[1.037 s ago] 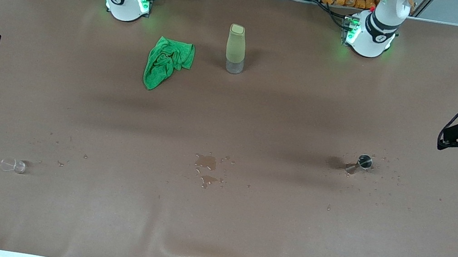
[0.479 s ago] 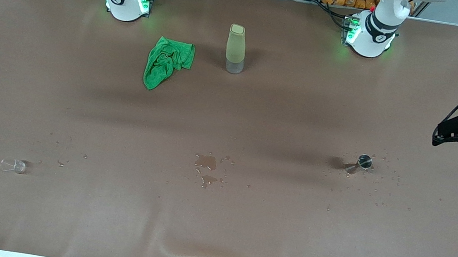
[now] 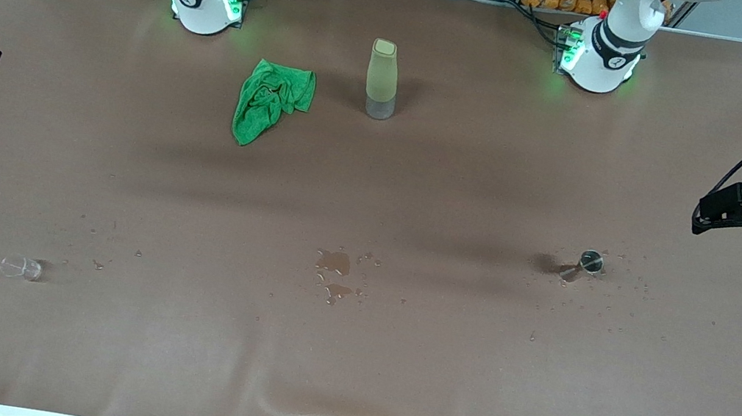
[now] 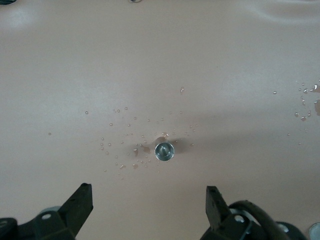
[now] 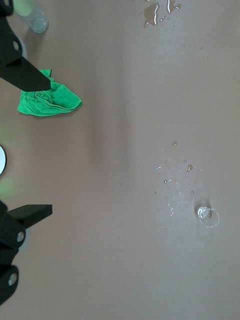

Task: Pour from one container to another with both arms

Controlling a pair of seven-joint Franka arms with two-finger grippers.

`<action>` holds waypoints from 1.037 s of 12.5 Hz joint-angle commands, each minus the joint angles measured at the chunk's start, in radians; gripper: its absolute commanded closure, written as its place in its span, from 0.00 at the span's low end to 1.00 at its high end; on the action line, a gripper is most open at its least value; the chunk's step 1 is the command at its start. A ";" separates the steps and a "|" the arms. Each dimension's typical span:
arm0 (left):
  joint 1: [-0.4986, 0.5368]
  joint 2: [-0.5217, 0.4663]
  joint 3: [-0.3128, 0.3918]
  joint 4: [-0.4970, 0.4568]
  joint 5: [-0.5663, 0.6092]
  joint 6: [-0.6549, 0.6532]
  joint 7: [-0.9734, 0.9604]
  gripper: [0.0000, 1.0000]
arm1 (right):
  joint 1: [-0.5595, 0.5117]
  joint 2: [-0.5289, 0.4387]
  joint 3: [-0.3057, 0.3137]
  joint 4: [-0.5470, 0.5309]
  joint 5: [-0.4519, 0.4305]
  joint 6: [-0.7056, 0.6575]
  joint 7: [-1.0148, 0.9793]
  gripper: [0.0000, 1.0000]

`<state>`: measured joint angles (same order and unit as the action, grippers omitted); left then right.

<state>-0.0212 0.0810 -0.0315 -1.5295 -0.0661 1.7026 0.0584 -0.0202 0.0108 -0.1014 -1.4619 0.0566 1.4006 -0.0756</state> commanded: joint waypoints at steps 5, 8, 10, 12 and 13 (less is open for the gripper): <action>-0.043 -0.017 0.042 0.006 0.028 -0.021 -0.052 0.00 | -0.020 -0.025 0.023 -0.026 -0.017 0.021 0.014 0.00; -0.032 -0.017 0.041 0.006 0.026 -0.021 -0.052 0.00 | -0.020 -0.023 0.023 -0.028 -0.011 0.020 0.014 0.00; -0.032 -0.017 0.042 0.006 0.026 -0.021 -0.054 0.00 | -0.021 -0.023 0.023 -0.031 -0.009 0.020 0.013 0.00; -0.034 -0.017 0.042 0.006 0.026 -0.024 -0.057 0.00 | -0.020 -0.023 0.023 -0.032 -0.009 0.018 0.014 0.00; -0.034 -0.015 0.041 0.006 0.028 -0.026 -0.063 0.00 | -0.020 -0.023 0.023 -0.032 -0.009 0.021 0.013 0.00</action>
